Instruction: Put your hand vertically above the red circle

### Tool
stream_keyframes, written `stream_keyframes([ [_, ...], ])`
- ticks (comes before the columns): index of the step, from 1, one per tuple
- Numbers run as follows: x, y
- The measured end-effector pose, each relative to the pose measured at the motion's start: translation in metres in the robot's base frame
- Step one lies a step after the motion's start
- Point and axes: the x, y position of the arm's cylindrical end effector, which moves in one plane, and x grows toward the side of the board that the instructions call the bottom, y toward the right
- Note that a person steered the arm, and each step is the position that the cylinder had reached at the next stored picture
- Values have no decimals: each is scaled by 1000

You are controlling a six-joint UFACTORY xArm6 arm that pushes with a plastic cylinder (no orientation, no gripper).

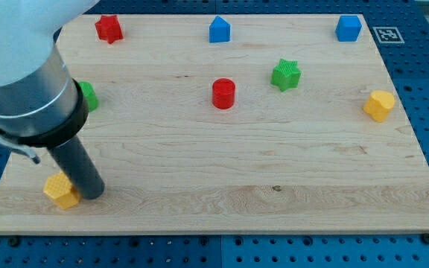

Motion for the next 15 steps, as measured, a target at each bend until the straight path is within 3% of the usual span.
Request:
stream_keyframes([
  [8,-15,14],
  [11,-69,16],
  [15,-90,17],
])
